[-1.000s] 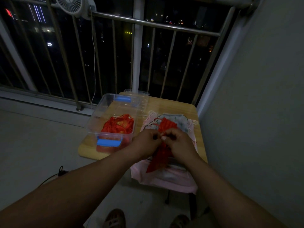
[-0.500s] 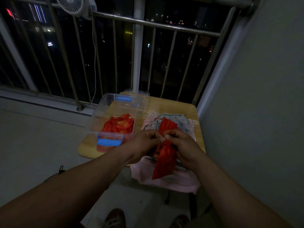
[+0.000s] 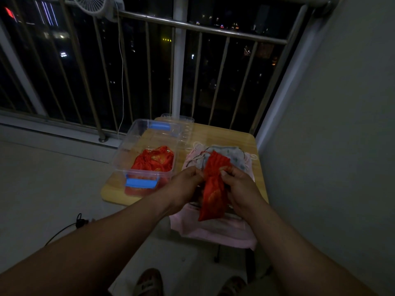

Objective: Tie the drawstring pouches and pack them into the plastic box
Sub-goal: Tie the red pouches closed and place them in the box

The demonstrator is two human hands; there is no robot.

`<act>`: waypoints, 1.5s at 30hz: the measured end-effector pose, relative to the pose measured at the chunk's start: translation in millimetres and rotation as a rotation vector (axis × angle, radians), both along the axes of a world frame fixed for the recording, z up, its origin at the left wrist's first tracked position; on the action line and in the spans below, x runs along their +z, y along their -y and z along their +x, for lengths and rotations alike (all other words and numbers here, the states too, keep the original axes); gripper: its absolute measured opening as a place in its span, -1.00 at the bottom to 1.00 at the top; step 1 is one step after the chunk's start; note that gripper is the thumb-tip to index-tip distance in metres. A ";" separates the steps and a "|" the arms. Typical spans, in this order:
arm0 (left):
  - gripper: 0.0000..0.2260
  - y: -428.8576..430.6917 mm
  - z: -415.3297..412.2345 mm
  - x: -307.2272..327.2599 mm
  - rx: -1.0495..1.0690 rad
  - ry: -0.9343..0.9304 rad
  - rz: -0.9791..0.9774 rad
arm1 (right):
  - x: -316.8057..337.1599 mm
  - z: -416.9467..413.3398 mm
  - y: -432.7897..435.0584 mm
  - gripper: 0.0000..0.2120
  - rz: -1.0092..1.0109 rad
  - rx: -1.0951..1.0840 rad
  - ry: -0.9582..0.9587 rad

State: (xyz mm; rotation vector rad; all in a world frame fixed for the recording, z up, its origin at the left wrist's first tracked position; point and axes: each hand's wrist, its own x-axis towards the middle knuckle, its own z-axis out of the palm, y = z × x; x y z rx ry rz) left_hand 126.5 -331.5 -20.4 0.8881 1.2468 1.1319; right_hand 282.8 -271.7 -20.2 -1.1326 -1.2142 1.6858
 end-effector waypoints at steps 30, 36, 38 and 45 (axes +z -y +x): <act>-0.69 5.7 -149.2 42.5 0.681 -0.801 0.144 | 38.5 -167.0 -31.2 -0.85 0.364 0.135 0.557; -0.66 2.9 -147.6 32.8 0.639 -0.885 0.159 | 16.4 -131.8 -38.6 -0.83 0.434 0.056 0.658; -0.73 -6.2 -133.3 32.5 0.598 -0.868 0.196 | 13.2 -107.7 -45.1 -0.76 0.397 0.039 0.654; -0.85 -48.9 -59.5 34.1 0.392 -0.823 0.323 | -6.4 -19.7 -76.0 -0.65 0.298 -0.115 0.739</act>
